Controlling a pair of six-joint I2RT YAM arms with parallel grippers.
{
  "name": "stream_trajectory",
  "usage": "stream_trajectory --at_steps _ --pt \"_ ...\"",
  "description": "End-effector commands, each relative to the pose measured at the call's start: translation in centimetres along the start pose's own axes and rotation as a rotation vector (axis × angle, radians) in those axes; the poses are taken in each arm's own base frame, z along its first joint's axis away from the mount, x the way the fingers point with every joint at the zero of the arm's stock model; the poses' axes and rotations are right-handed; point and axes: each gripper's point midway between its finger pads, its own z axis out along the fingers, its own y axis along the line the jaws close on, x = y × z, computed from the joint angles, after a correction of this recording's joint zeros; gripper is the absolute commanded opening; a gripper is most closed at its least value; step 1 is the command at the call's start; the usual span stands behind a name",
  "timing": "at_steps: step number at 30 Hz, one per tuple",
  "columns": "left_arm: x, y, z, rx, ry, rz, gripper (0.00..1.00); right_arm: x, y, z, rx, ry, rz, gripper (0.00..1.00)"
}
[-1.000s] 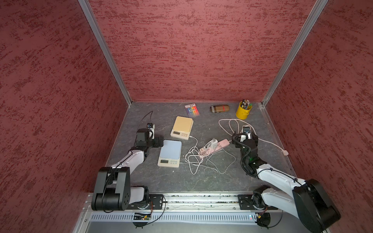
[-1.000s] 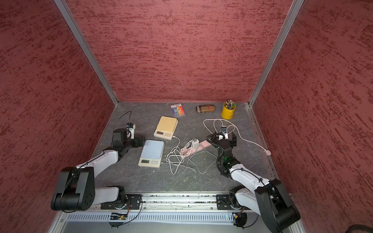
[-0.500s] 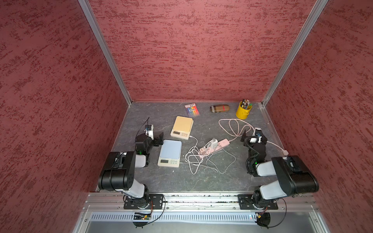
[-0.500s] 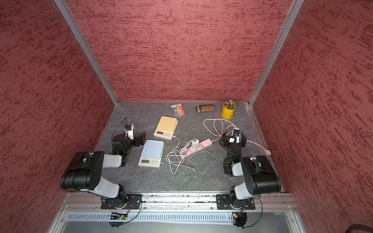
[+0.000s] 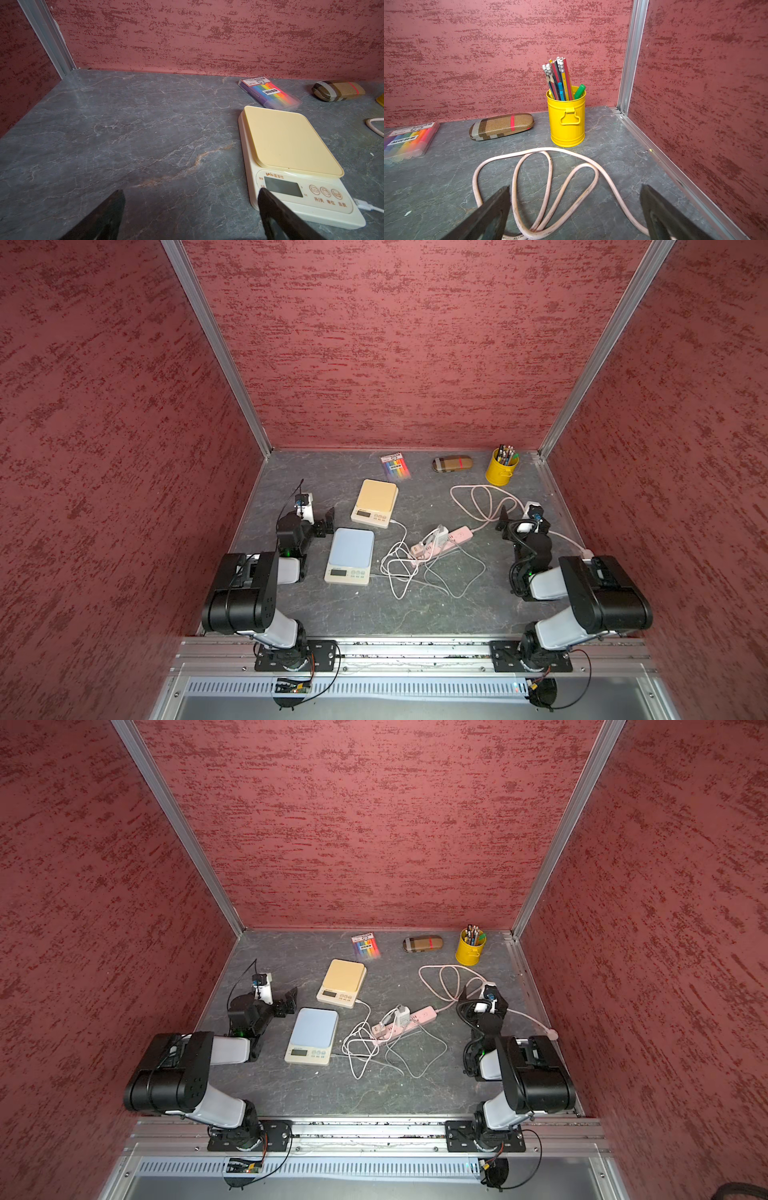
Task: Charge the electronic scale
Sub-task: Reset both arms
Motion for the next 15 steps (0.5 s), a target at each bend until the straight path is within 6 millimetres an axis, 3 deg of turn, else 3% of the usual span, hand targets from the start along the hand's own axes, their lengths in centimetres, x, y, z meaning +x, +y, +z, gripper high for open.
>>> stream_trajectory --at_steps 1,15 --pt "-0.95 0.17 0.21 -0.003 -0.025 -0.004 1.0 -1.26 0.26 0.26 -0.015 -0.044 0.027 0.99" --pt "-0.98 0.15 0.28 -0.007 -0.024 0.0 1.0 -1.23 0.27 0.26 -0.015 -0.043 0.028 0.99"
